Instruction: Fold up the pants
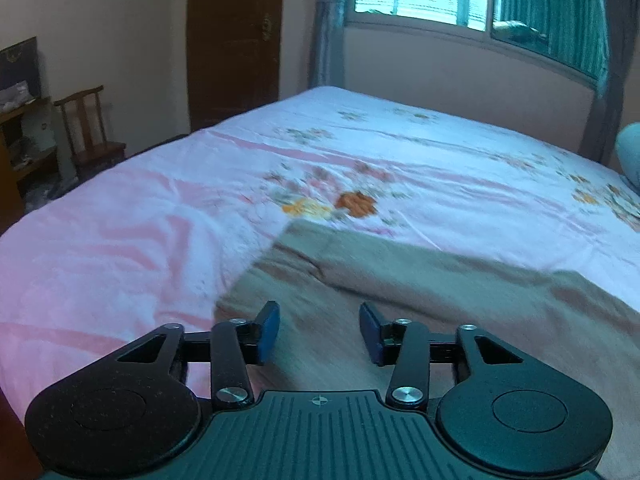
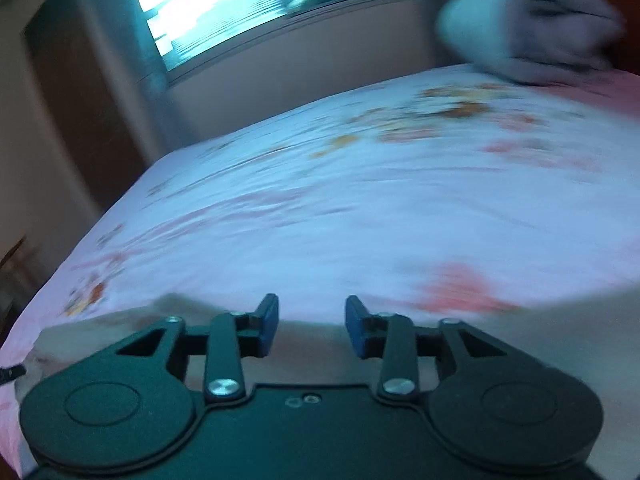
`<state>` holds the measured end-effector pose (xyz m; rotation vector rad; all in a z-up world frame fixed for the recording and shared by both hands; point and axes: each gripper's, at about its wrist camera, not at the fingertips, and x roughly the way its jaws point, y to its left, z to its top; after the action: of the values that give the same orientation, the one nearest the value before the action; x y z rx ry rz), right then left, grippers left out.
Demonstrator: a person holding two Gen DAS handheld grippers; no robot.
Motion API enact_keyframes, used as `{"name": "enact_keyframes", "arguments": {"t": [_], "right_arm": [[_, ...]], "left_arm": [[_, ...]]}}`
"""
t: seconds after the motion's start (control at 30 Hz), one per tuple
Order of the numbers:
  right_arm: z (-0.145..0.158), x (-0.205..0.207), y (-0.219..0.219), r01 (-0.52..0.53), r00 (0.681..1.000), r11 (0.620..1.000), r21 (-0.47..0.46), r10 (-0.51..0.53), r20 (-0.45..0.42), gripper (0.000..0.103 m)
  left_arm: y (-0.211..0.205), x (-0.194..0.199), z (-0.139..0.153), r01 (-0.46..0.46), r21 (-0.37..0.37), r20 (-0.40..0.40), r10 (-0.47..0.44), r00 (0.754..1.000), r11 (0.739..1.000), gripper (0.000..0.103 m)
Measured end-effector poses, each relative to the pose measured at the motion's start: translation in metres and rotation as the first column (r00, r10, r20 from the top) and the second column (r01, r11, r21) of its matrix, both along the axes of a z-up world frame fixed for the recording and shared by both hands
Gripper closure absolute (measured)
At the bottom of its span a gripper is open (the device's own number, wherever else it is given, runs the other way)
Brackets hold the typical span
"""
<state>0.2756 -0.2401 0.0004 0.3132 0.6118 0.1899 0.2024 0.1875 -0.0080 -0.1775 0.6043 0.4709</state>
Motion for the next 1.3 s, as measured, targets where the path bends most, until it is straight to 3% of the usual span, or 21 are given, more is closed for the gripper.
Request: {"name": "enact_keyframes", "arguments": {"t": [0.13,0.2,0.27,0.3,0.5,0.63,0.83,0.9,0.93,0.97,1.03,1.07,1.2,1.23,1.3], "right_arm": [[0.001,-0.048,-0.080,0.154,0.988,0.988,0.017,-0.154,-0.004,0.069],[-0.001,-0.067,-0.113,0.231,0.973,0.972,0.040,-0.231,-0.003,0.068],[-0.006,-0.085,-0.144,0.306,0.952,0.949,0.082,-0.306,-0.012,0.068],[-0.009,-0.093,-0.160,0.345,0.938,0.931,0.120,-0.345,-0.018,0.068],[-0.039,-0.142,-0.240,0.507,0.855,0.786,0.353,-0.511,-0.090,0.066],[-0.073,-0.155,-0.272,0.561,0.810,0.645,0.519,-0.556,-0.185,0.066],[-0.111,-0.145,-0.278,0.546,0.818,0.548,0.634,-0.513,-0.260,0.067],[-0.123,-0.140,-0.282,0.544,0.815,0.509,0.667,-0.508,-0.277,0.072],[-0.125,-0.136,-0.284,0.536,0.819,0.500,0.680,-0.502,-0.276,0.086],[-0.124,-0.130,-0.283,0.532,0.830,0.533,0.658,-0.483,-0.281,0.102],[-0.105,-0.112,-0.273,0.531,0.846,0.677,0.510,-0.457,-0.274,0.102],[-0.093,-0.108,-0.269,0.514,0.857,0.718,0.470,-0.448,-0.254,0.102],[-0.029,-0.108,-0.261,0.350,0.917,0.785,0.511,-0.398,-0.017,0.103],[-0.016,-0.112,-0.256,0.319,0.920,0.810,0.493,-0.389,0.043,0.103],[-0.015,-0.114,-0.253,0.334,0.915,0.835,0.437,-0.398,0.063,0.103]], "left_arm": [[-0.025,-0.005,0.001,0.045,0.011,-0.004,-0.045,0.999,0.999,0.046],[-0.038,-0.006,0.002,0.068,0.016,0.000,-0.068,0.998,0.998,0.039],[-0.051,-0.008,0.003,0.092,0.019,0.014,-0.092,0.996,0.996,0.025],[-0.056,-0.008,0.002,0.098,0.022,0.017,-0.098,0.995,0.995,0.024],[-0.083,-0.004,-0.006,0.142,0.046,-0.014,-0.141,0.990,0.989,0.022],[-0.087,0.003,-0.028,0.150,0.034,-0.102,-0.146,0.984,0.988,0.018],[-0.094,-0.003,-0.039,0.150,0.062,-0.089,-0.145,0.985,0.987,0.014],[-0.097,-0.001,-0.035,0.142,0.067,-0.100,-0.135,0.986,0.988,0.014],[-0.100,0.000,-0.031,0.145,0.061,-0.092,-0.139,0.986,0.988,0.014],[-0.104,-0.001,-0.026,0.163,0.046,-0.069,-0.160,0.985,0.986,0.014],[-0.123,0.003,-0.020,0.214,0.061,-0.050,-0.211,0.976,0.975,0.014],[-0.131,0.005,-0.020,0.239,0.076,-0.055,-0.235,0.970,0.968,0.014],[-0.165,0.014,-0.018,0.311,0.077,-0.064,-0.306,0.950,0.947,0.014],[-0.171,0.015,-0.019,0.319,0.077,-0.068,-0.315,0.947,0.944,0.014],[-0.184,0.015,-0.019,0.340,0.078,-0.072,-0.335,0.940,0.937,0.014]]}}
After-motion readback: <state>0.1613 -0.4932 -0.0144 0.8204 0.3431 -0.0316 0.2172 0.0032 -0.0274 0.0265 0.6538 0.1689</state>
